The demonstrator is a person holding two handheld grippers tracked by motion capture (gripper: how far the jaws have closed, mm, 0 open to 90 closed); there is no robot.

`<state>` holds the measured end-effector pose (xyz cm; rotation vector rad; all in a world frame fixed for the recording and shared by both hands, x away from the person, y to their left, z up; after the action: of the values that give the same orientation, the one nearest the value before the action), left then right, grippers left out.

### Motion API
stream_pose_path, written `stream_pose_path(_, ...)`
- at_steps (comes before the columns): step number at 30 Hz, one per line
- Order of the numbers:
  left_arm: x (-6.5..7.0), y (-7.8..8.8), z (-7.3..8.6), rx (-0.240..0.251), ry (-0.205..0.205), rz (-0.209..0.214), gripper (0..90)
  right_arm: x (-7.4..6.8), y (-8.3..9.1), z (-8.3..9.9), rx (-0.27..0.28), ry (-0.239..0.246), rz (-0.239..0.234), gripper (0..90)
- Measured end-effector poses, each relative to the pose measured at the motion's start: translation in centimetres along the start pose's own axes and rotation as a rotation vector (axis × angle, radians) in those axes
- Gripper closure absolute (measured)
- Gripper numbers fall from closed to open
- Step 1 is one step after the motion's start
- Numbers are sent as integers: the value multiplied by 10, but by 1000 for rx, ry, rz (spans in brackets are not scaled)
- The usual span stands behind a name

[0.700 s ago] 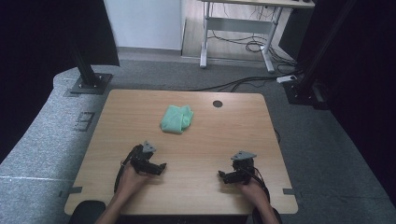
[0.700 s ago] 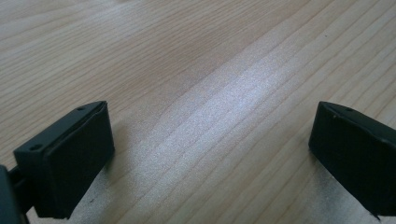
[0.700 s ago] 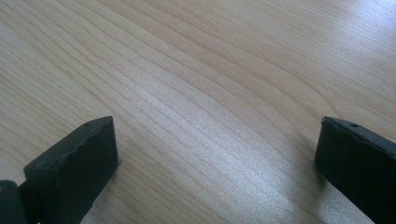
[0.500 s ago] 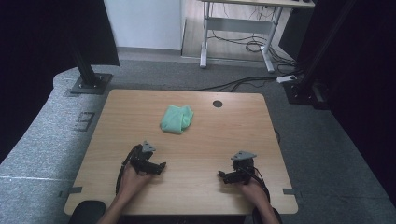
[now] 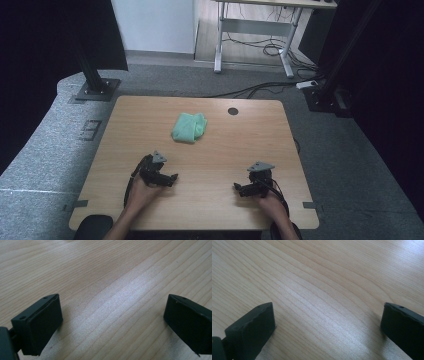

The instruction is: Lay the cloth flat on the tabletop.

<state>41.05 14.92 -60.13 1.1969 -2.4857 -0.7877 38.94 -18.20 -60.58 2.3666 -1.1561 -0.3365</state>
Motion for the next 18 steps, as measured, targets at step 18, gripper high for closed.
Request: stream_pose_path(18,10,-5,-18,27,-19,40,65,0,0,0,0,0,0,0)
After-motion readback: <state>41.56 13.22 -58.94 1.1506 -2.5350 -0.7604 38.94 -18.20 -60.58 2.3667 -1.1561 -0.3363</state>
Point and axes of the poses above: each handheld gripper's, and its own axes: y roughly backward along the jaws, z roughly out of its underside, x roughly to its right, the point moved 7 cm from there along -y, roughly forward along the jaws, and after that the axes turned 13 degrees about x, right-handed, at the moved point
